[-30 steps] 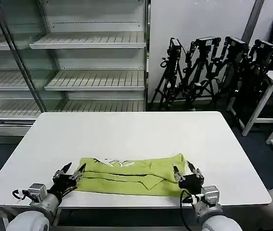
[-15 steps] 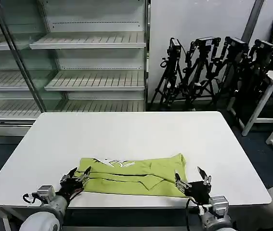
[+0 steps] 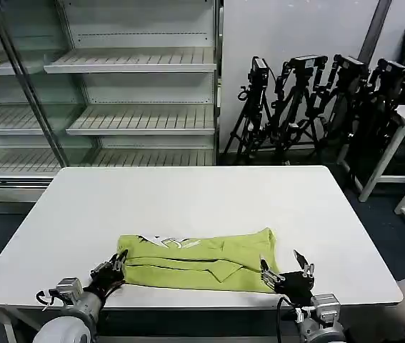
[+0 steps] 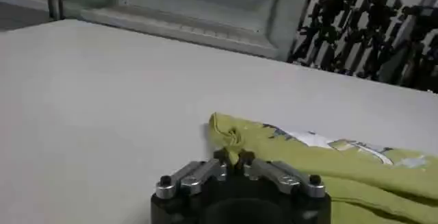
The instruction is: Fold and organize the clothes.
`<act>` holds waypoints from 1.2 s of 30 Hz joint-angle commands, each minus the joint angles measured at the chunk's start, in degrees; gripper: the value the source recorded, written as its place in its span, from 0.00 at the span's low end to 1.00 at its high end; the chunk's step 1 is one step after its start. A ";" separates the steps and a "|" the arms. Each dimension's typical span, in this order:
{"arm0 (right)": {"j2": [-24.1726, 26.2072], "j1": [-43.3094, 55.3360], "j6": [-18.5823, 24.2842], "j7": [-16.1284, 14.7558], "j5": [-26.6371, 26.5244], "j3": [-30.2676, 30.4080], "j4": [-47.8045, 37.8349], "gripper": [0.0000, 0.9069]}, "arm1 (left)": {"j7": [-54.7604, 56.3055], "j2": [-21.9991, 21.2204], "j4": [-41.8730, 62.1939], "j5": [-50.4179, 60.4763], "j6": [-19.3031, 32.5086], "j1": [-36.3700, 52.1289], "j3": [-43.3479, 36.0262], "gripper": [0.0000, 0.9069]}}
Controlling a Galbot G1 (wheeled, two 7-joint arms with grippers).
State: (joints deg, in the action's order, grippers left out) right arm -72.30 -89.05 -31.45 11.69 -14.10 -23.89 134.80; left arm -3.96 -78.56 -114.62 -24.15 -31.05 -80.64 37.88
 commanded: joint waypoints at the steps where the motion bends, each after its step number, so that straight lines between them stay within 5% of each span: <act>1: -0.41 -0.46 0.03 -0.21 0.06 -0.06 0.68 1.00 | -3.53 0.03 -3.18 2.80 2.31 -1.26 4.09 0.02; 12: -0.95 0.93 0.15 -0.85 0.36 1.12 1.13 1.00 | -6.14 9.21 -10.12 2.54 1.00 -4.97 16.88 0.01; 20: -0.78 0.48 1.43 -1.15 0.64 1.45 0.90 1.00 | -8.51 10.99 -6.39 11.56 3.20 -2.02 15.64 0.02; 27: -0.97 0.34 1.82 -1.08 1.06 0.27 1.31 1.00 | -5.88 2.18 -13.08 10.57 0.66 0.30 -4.03 0.02; 36: 0.90 -0.46 2.91 -1.04 0.88 -7.31 2.60 1.00 | -5.34 -0.31 -13.17 11.26 0.88 0.50 -15.05 0.02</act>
State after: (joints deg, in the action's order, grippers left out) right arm -71.92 -89.29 -28.87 10.62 -13.20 -26.80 136.85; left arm -9.50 -75.95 -125.92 -14.49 -29.88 -81.06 35.47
